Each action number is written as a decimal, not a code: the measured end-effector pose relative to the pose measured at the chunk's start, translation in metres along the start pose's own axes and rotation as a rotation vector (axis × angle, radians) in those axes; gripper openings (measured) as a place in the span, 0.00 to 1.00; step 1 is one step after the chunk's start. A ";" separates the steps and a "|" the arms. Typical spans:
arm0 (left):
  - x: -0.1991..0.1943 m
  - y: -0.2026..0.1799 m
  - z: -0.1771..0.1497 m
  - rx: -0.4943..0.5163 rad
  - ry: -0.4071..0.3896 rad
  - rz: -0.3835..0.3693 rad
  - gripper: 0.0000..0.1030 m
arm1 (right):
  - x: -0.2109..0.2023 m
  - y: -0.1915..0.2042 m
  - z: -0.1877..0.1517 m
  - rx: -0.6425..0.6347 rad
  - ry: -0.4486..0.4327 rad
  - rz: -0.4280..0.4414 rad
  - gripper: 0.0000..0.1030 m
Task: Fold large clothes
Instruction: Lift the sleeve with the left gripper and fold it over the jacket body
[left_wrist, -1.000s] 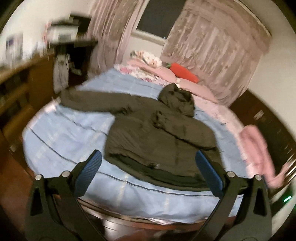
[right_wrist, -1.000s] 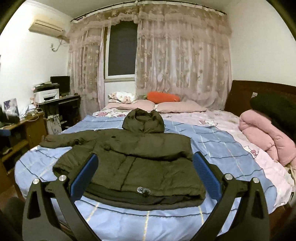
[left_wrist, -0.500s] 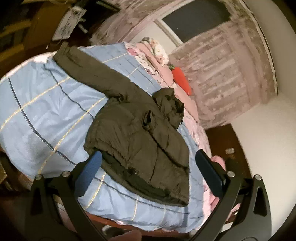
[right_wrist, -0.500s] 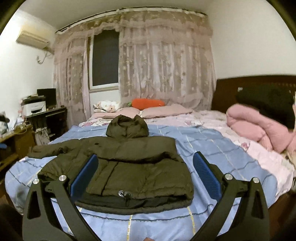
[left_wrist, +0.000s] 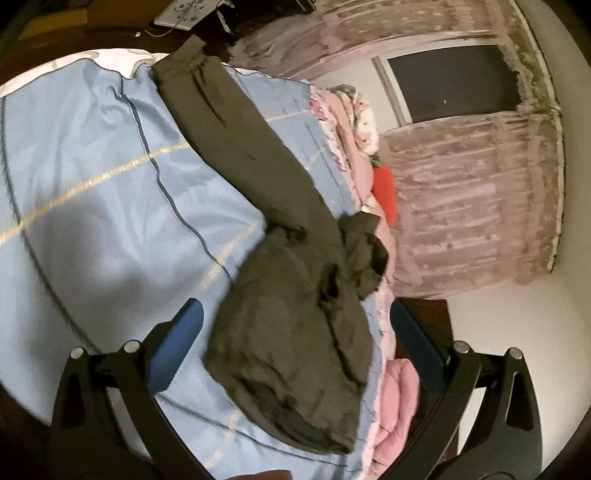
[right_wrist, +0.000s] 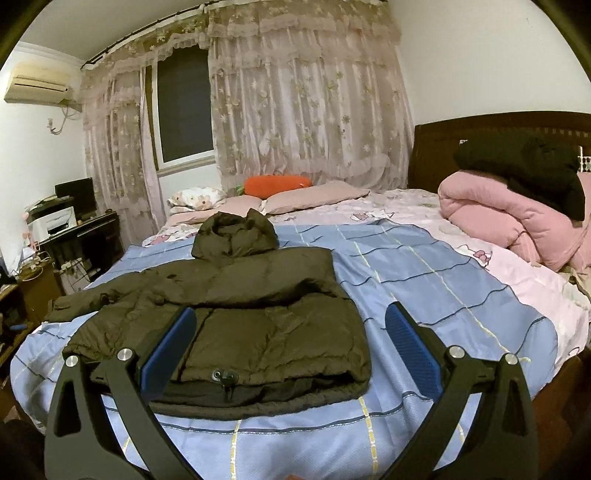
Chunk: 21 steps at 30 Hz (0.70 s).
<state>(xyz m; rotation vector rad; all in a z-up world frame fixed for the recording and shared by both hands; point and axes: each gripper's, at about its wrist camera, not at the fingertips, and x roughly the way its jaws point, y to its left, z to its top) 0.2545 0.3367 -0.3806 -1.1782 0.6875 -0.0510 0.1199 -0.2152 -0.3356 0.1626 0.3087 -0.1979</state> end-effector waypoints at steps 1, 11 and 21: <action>0.006 0.008 0.008 -0.002 -0.001 0.017 0.98 | 0.003 0.001 -0.001 -0.003 0.014 0.002 0.99; 0.042 0.062 0.090 -0.141 -0.106 0.003 0.98 | 0.026 0.019 -0.006 -0.034 0.089 0.037 0.99; 0.100 0.071 0.160 -0.147 -0.136 0.006 0.98 | 0.045 0.032 -0.010 -0.065 0.139 0.038 0.99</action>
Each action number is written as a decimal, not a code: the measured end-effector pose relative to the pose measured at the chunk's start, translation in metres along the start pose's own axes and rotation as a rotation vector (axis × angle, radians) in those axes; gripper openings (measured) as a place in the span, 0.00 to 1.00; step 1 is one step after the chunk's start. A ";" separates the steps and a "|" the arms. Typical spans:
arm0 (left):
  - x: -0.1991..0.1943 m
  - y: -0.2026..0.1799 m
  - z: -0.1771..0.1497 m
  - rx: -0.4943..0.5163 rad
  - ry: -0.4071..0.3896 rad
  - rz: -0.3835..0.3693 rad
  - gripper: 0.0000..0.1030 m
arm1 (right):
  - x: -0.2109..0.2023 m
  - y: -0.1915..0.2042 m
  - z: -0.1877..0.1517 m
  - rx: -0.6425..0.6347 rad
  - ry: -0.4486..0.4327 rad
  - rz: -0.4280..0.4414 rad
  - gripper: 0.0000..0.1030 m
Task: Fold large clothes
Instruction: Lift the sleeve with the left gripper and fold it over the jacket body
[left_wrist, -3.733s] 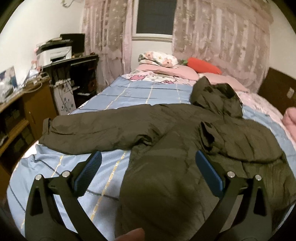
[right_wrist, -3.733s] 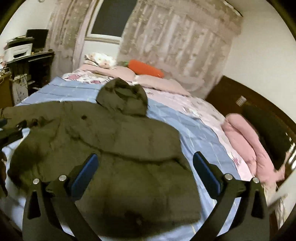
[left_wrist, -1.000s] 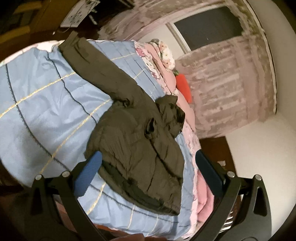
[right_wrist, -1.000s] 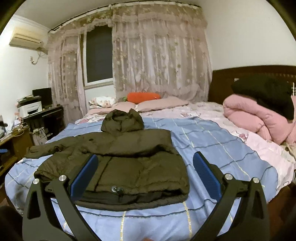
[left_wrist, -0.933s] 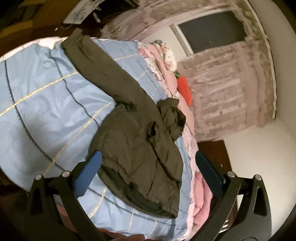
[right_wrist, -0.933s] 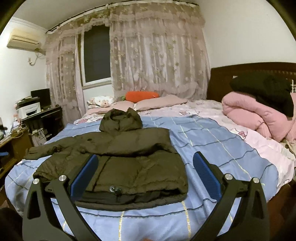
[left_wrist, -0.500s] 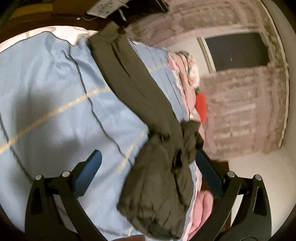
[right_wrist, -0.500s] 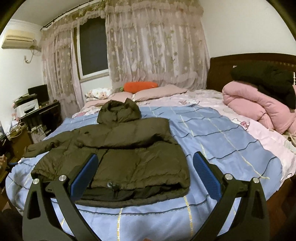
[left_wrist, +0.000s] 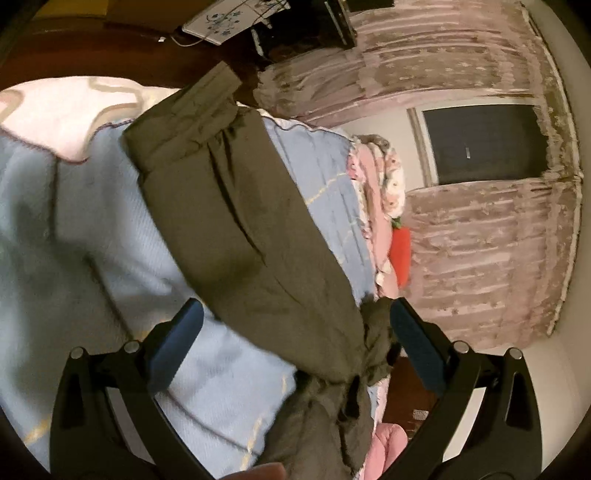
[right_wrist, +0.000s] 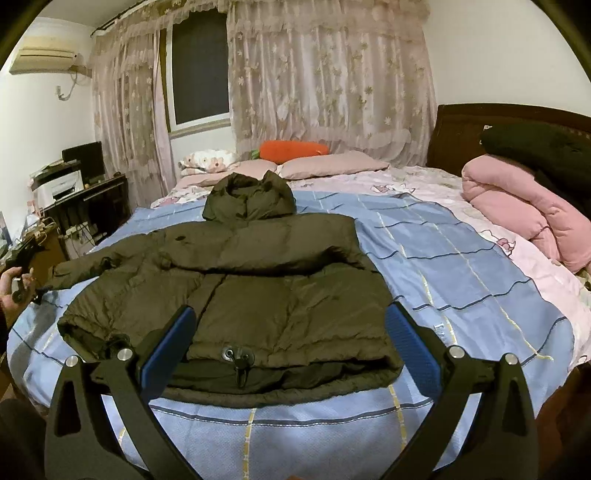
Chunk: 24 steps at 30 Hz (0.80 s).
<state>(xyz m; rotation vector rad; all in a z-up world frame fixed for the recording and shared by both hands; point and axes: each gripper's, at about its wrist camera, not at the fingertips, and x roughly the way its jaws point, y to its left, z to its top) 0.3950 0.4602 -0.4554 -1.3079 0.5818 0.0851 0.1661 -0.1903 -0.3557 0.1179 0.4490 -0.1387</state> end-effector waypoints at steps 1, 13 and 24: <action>0.007 0.003 0.004 -0.004 -0.008 0.018 0.98 | 0.002 0.001 0.000 -0.003 0.006 0.000 0.99; 0.037 0.016 0.009 0.029 -0.054 0.128 0.98 | 0.014 0.001 -0.004 -0.009 0.045 -0.010 0.99; 0.059 0.000 0.023 0.126 -0.153 0.192 0.98 | 0.023 0.005 -0.006 -0.017 0.074 -0.005 0.99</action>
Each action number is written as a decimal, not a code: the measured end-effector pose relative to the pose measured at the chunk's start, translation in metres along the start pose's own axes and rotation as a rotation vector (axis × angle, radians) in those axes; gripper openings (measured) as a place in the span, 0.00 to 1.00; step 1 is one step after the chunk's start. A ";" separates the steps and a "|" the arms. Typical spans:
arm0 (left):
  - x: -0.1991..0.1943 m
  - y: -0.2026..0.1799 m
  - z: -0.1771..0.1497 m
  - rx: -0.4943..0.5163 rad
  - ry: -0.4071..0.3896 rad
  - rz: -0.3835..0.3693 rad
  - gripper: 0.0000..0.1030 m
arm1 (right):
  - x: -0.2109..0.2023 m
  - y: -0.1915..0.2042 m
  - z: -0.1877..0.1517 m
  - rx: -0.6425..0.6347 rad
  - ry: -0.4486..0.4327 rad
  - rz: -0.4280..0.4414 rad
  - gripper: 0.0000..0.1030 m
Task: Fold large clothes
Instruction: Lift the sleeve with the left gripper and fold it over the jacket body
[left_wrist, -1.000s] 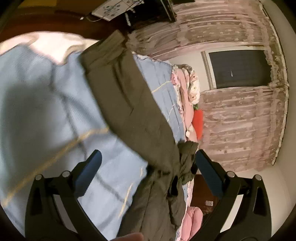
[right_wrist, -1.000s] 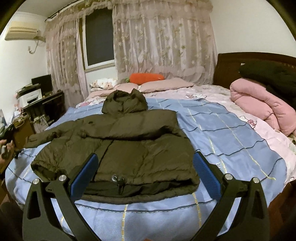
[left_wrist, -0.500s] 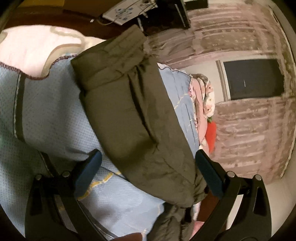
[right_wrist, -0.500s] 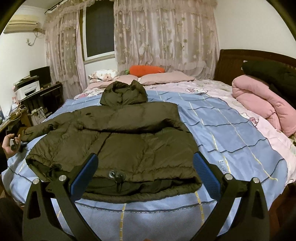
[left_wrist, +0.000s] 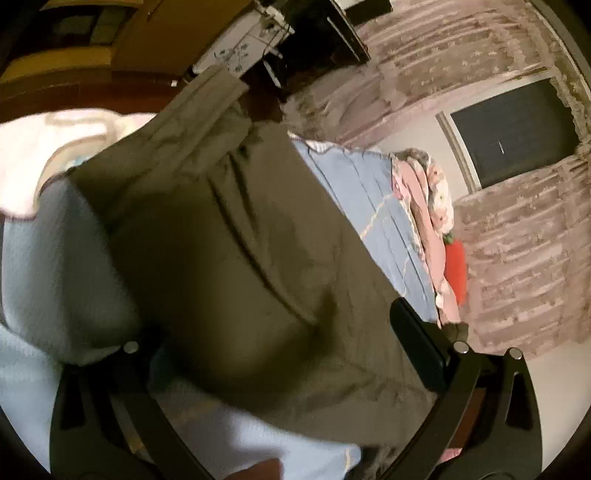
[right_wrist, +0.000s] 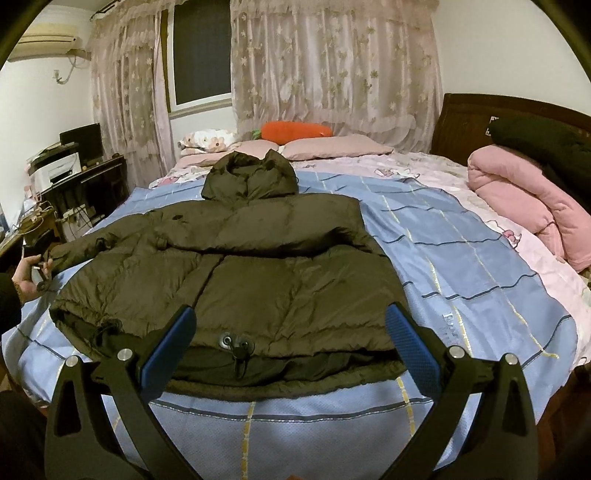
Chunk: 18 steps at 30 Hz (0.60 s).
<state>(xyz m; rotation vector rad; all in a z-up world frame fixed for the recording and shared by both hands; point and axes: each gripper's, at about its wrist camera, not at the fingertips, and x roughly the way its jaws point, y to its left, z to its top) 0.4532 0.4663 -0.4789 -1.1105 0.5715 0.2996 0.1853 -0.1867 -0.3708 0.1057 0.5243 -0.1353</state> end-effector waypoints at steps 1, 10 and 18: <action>0.001 -0.001 0.002 -0.004 -0.022 -0.001 0.98 | 0.001 0.000 0.000 0.001 0.003 0.000 0.99; 0.015 -0.005 0.014 -0.013 -0.029 0.033 0.49 | 0.007 0.002 0.000 -0.006 0.019 -0.002 0.99; 0.009 -0.016 0.014 0.116 -0.058 0.071 0.05 | 0.009 0.004 -0.001 -0.014 0.028 0.004 0.99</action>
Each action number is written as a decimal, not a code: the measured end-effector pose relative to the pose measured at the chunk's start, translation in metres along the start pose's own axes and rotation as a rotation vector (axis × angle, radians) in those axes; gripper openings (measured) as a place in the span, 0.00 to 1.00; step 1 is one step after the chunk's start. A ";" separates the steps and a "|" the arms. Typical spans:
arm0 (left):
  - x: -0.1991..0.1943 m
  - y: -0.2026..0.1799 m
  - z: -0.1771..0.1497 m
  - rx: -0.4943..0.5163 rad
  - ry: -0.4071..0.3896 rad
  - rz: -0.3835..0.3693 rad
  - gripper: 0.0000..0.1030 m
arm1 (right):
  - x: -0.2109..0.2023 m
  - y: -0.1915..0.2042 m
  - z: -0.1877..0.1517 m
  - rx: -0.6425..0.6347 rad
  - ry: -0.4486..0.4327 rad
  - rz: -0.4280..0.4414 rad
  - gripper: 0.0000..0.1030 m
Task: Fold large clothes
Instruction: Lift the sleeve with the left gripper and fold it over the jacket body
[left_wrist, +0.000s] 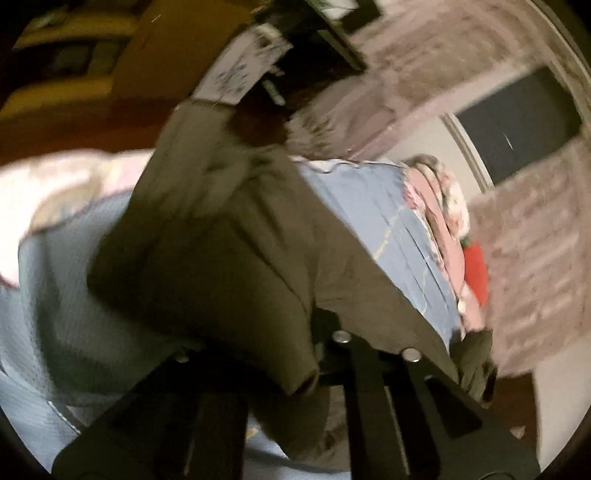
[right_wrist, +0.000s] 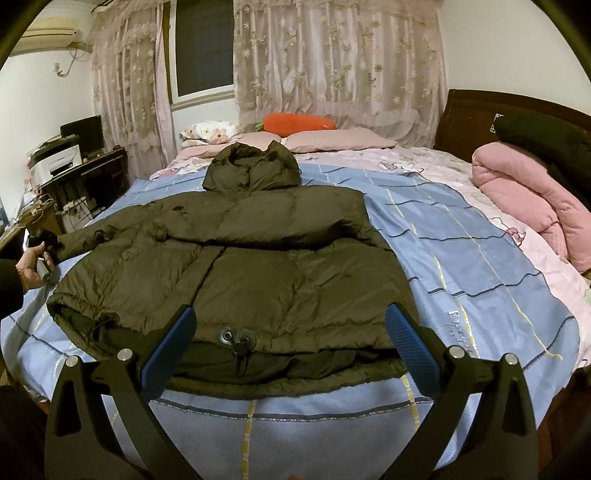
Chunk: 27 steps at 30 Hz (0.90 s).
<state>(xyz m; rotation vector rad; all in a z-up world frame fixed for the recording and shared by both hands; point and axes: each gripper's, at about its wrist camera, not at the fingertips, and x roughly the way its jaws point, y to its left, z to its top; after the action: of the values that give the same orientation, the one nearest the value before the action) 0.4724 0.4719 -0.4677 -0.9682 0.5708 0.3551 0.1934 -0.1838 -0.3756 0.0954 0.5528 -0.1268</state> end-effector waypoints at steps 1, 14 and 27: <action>-0.005 -0.007 0.001 0.031 -0.013 -0.011 0.04 | 0.000 0.000 0.000 0.001 0.001 0.001 0.99; -0.059 -0.090 0.018 0.189 -0.118 -0.109 0.03 | -0.009 -0.008 -0.004 0.036 -0.020 0.009 0.99; -0.112 -0.319 -0.067 0.742 -0.144 -0.141 0.04 | -0.046 -0.048 0.002 0.123 -0.138 -0.055 0.99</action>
<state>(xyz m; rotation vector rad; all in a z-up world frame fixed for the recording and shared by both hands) 0.5299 0.2436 -0.2162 -0.2613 0.4455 0.0666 0.1485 -0.2270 -0.3527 0.1899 0.4097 -0.2191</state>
